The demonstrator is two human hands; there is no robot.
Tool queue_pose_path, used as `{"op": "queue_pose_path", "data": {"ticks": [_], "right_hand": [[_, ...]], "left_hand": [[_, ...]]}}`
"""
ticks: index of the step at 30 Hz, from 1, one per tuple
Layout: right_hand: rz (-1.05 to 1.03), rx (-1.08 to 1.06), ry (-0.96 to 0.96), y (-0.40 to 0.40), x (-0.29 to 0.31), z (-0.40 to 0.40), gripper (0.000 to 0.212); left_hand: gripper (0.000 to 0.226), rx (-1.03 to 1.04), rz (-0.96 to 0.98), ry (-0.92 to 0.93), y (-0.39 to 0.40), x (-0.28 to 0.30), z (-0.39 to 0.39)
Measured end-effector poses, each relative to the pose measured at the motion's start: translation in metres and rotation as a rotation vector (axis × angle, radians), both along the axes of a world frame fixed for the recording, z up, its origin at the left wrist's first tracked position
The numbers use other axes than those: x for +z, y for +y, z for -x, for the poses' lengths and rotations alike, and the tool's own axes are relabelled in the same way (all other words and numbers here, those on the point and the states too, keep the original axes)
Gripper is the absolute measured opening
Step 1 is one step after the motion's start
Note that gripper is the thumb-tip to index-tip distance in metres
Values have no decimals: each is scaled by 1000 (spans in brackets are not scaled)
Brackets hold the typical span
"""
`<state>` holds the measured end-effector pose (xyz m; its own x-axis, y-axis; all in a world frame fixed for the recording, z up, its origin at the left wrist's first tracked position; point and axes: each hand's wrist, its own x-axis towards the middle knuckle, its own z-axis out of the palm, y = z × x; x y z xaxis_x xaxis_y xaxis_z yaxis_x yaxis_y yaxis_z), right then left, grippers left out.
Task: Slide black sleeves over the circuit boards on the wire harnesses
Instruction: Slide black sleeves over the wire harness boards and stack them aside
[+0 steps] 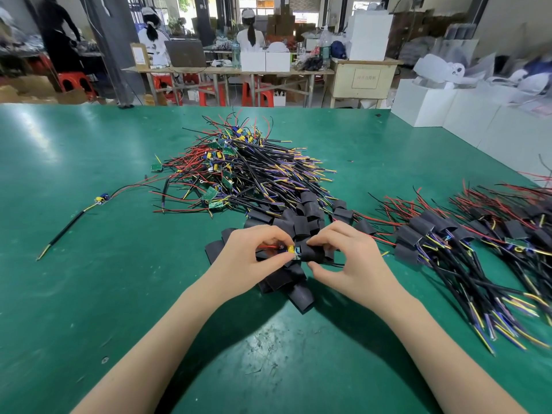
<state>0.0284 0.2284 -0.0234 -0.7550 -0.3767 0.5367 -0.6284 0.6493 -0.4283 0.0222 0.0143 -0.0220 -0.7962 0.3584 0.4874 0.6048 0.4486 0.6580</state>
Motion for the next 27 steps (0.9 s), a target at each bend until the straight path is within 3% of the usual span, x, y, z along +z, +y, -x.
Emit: {"op": "queue_pose_path", "data": {"ticks": [4,11,21,27], "right_hand": [[-29,-1,23,-1,-2,0,27],[0,16,-15,-3,-4,0,26],[31,8,14,-4,-1,-1,24],[11,0,32,-4,-2,-1,24]], "left_hand": [[7,1,-29,-54,0,-1,0],[16,-47,33,29,-1,1,1],[18,-82,-180,-278,-2,-4,5],[20,29,-215,-307,-7,-4,9]]}}
